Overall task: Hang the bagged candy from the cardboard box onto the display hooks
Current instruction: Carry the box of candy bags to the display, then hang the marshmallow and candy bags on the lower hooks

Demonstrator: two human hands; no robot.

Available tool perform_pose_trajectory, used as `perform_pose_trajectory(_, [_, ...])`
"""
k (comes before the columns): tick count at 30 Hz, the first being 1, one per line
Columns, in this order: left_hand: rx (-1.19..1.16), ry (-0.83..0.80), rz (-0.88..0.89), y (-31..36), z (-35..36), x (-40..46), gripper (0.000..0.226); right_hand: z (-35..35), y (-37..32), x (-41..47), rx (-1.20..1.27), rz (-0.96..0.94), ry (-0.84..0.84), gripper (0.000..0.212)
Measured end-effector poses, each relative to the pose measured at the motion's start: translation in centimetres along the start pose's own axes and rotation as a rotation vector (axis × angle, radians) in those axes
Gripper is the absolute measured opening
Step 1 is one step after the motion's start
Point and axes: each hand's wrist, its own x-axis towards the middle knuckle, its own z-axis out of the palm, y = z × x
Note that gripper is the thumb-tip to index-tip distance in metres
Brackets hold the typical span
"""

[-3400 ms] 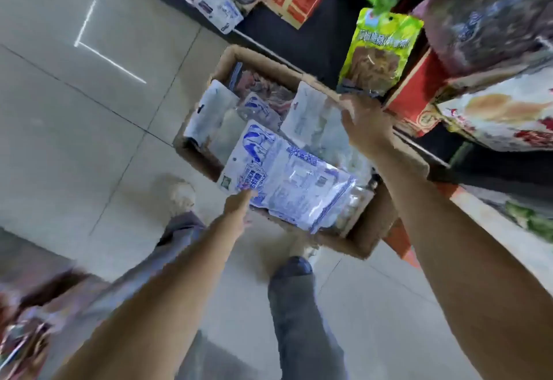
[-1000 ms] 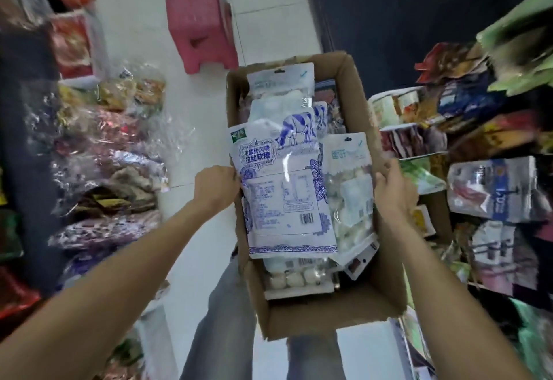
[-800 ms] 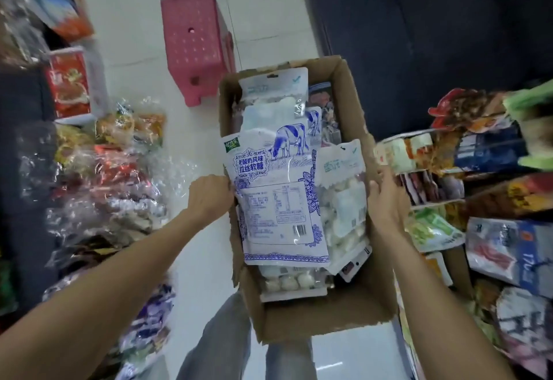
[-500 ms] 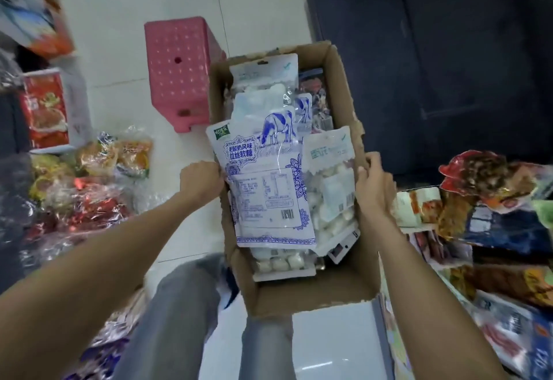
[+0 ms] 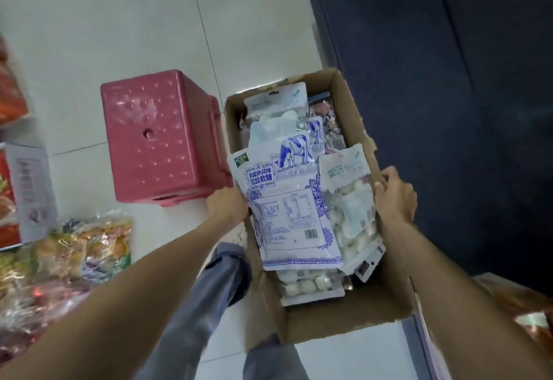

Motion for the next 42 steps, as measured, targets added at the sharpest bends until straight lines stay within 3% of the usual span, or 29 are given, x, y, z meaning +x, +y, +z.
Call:
perform_pose_trajectory(5, [-0.003, -0.003, -0.016, 1.6, 0.2, 7.1, 0.027, 3.7, -1.2, 7.8, 0.013, 0.018, 0.079, 0.014])
perform_pose_trajectory(12, [-0.047, 0.135, 0.013, 2.2, -3.5, 13.7, 0.027, 4.1, -3.6, 14.2, 0.107, 0.051, 0.156, 0.026])
perform_pose_trajectory(15, [-0.076, 0.047, -0.024, 1.5, -4.8, 15.3, 0.029, 4.1, -4.6, 14.4, 0.207, 0.048, 0.106, 0.028])
perform_pose_trajectory(19, [-0.298, -0.146, -0.068, 0.8, -5.5, 13.1, 0.046, 2.5, -6.3, 12.4, 0.478, 0.054, -0.088, 0.036])
perform_pose_trajectory(21, [-0.392, -0.164, -0.068, 1.2, -6.6, 11.3, 0.05, 1.3, -6.9, 10.9, 0.496, -0.012, -0.13, 0.035])
perform_pose_trajectory(26, [-0.469, -0.064, 0.119, 4.6, -10.9, 8.4, 0.062, -1.7, -7.9, 7.1, 0.376, -0.19, -0.194, 0.04])
perform_pose_trajectory(30, [-0.343, 0.068, 0.347, 7.7, -15.1, 7.8, 0.069, -2.9, -8.7, 5.1, 0.312, -0.162, -0.251, 0.044])
perform_pose_trajectory(37, [-0.128, 0.045, 0.189, 8.9, -16.1, 12.8, 0.089, 0.3, -10.1, 5.1, 0.233, -0.15, -0.393, 0.063])
perform_pose_trajectory(40, [-0.015, 0.165, 0.418, 9.3, -15.1, 14.4, 0.072, 2.9, -10.5, 5.1, 0.227, -0.087, -0.423, 0.075])
perform_pose_trajectory(42, [-0.023, 0.248, 0.57, 10.5, -14.3, 14.6, 0.052, 4.8, -11.0, 4.6, 0.237, -0.028, -0.251, 0.069])
